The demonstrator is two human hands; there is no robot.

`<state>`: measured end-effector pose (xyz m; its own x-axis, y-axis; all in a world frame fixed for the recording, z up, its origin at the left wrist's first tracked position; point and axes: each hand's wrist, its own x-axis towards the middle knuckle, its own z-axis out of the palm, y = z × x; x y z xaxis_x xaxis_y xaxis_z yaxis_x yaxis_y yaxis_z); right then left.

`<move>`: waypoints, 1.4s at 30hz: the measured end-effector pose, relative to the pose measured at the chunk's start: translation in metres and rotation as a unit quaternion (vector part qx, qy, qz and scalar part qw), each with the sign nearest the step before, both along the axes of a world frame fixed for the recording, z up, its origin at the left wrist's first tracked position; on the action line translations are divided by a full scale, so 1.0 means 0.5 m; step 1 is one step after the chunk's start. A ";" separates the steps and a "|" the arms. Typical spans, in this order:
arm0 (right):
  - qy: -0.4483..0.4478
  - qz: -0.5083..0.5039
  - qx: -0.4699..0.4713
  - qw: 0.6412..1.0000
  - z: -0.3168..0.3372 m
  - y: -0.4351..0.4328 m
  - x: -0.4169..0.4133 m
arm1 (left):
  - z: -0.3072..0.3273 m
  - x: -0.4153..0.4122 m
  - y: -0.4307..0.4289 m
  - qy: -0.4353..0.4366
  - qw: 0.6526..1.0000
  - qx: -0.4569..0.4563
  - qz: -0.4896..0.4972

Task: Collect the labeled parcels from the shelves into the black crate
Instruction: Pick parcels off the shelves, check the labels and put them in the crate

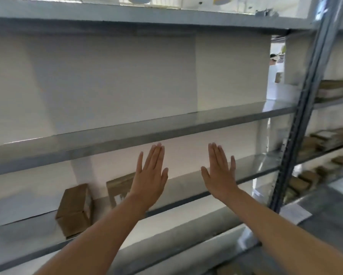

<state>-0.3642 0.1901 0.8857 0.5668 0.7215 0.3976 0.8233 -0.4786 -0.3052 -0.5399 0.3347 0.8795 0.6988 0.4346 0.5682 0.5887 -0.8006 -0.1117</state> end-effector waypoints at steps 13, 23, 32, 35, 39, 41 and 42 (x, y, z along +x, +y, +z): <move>0.006 -0.251 -0.024 0.968 -0.022 -0.302 0.207 | -0.031 0.430 -0.207 0.013 0.960 -0.065 -0.272; 0.059 -0.361 -0.083 0.927 -0.088 -0.345 0.267 | -0.080 0.563 -0.229 0.019 0.903 -0.137 -0.407; 0.098 -0.422 -0.123 0.893 -0.172 -0.334 0.290 | -0.209 0.631 -0.162 0.110 0.878 -0.165 -0.436; 0.123 -0.457 -0.128 0.872 -0.189 -0.376 0.292 | -0.235 0.648 -0.174 0.126 0.872 -0.160 -0.446; 0.146 -0.501 -0.132 0.843 -0.198 -0.453 0.303 | -0.234 0.692 -0.231 0.137 0.853 -0.180 -0.470; 0.157 -0.522 -0.125 0.829 -0.199 -0.491 0.314 | -0.229 0.715 -0.272 0.137 0.844 -0.184 -0.485; 0.162 -0.528 -0.120 0.825 -0.200 -0.508 0.322 | -0.226 0.726 -0.294 0.136 0.840 -0.189 -0.491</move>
